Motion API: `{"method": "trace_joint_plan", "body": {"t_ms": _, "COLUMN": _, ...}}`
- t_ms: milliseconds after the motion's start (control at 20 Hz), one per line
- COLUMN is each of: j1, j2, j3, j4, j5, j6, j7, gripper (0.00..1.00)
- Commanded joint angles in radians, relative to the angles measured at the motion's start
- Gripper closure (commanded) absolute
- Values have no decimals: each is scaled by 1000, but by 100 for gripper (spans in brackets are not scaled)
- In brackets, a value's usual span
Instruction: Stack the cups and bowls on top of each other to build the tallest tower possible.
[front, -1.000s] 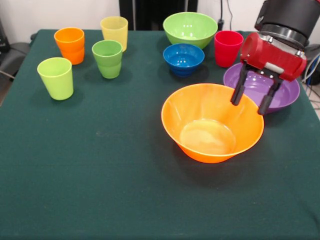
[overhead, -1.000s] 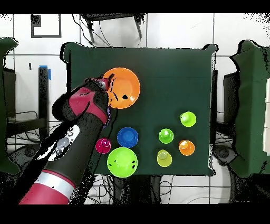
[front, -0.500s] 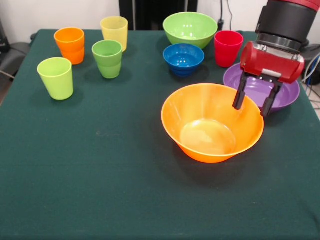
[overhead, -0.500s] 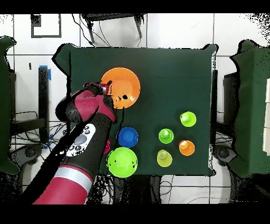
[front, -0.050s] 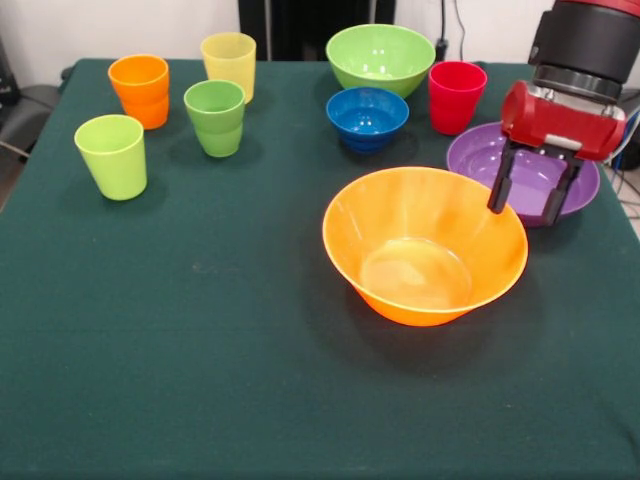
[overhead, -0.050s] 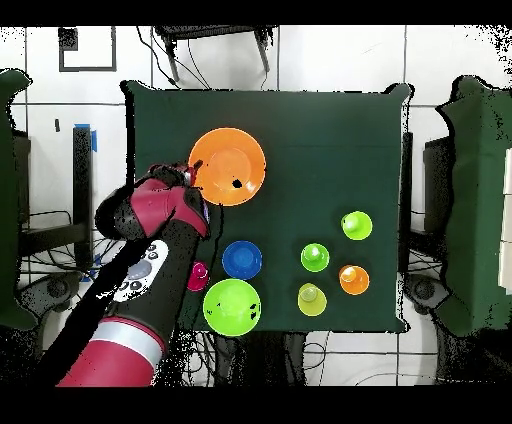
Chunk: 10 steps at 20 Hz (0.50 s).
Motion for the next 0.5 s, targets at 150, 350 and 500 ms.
{"method": "trace_joint_plan", "body": {"t_ms": 150, "j1": -57, "j2": 9, "j3": 214, "j4": 107, "j5": 80, "j6": 114, "j7": 177, "gripper": 0}}
{"method": "trace_joint_plan", "body": {"t_ms": 350, "j1": -2, "j2": 62, "j3": 141, "j4": 67, "j5": 107, "j6": 57, "j7": 205, "gripper": 0}}
{"method": "trace_joint_plan", "body": {"t_ms": 500, "j1": 78, "j2": 137, "j3": 16, "j4": 20, "j5": 145, "j6": 12, "j7": 238, "gripper": 0}}
